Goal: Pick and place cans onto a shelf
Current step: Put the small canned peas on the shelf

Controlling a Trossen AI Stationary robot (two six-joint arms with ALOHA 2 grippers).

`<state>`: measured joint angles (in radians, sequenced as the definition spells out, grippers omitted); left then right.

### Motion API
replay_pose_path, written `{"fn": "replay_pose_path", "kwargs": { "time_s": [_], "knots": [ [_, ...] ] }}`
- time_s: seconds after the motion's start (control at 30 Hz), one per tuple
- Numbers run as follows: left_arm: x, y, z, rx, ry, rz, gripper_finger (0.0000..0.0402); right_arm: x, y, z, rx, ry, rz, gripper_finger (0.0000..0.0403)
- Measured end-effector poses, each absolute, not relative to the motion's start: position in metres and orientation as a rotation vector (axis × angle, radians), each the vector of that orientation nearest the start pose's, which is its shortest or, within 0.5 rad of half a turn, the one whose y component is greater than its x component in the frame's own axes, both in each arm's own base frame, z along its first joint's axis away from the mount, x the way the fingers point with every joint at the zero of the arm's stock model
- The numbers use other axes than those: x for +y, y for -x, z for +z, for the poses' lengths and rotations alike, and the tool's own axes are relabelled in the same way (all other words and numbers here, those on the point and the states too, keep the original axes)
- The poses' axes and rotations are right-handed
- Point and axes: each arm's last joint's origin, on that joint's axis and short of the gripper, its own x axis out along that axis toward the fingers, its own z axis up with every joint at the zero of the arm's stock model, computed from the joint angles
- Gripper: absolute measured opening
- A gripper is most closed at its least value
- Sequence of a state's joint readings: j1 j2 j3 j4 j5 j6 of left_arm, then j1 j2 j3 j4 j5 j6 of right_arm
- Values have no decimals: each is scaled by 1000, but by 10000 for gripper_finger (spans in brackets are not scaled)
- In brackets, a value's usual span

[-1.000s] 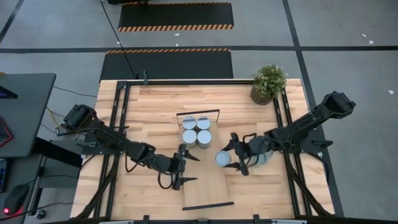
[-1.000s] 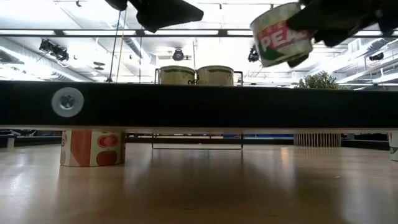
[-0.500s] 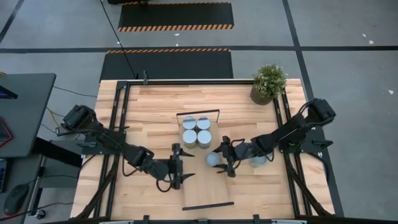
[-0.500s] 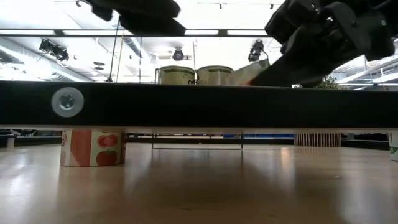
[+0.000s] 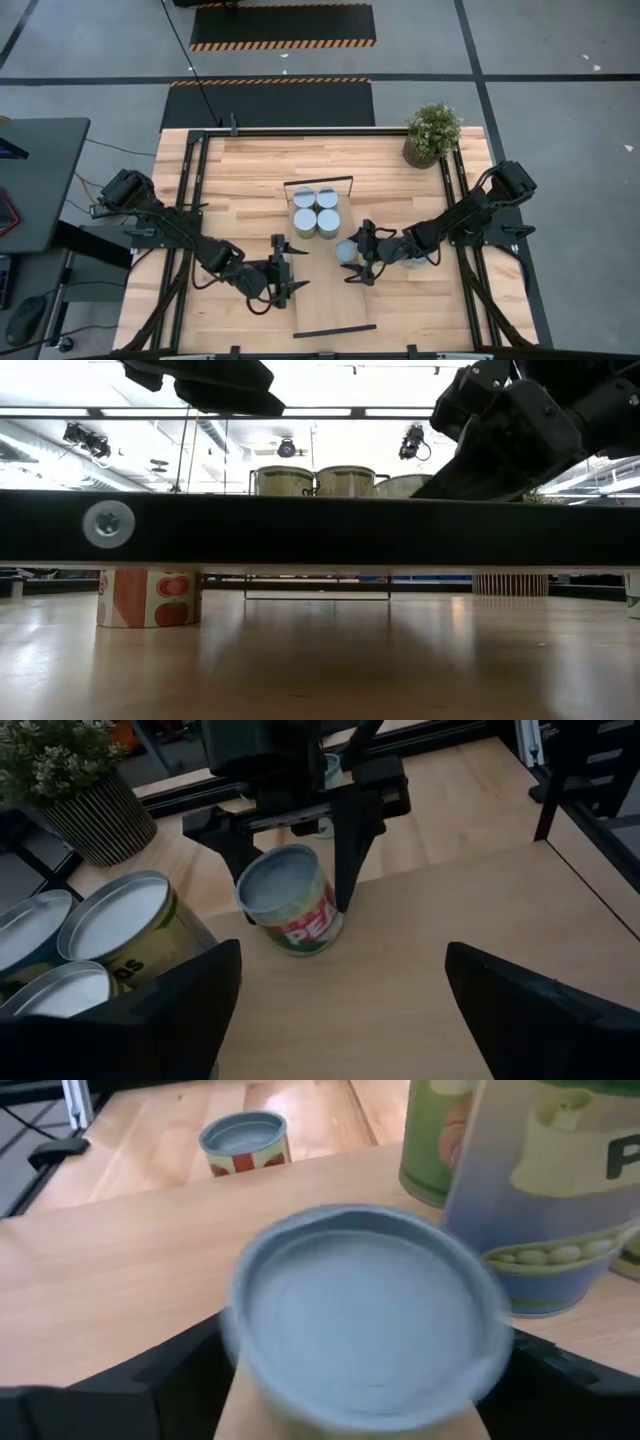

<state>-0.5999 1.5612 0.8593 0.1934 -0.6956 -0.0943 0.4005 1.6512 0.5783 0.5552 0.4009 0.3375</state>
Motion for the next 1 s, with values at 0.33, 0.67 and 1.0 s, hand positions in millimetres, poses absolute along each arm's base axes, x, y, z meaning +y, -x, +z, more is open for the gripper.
{"fn": "replay_pose_path", "kwargs": {
  "time_s": [0.33,0.67,1.0],
  "knots": [
    [-166,-276,211,401,-184,119,357,116,-285,147,506,-115,-116,376],
    [-167,-276,210,414,-157,95,357,124,-299,167,652,1,-100,375],
    [-167,-273,207,448,-148,93,357,135,-286,211,643,86,-86,375]
  ]
}}
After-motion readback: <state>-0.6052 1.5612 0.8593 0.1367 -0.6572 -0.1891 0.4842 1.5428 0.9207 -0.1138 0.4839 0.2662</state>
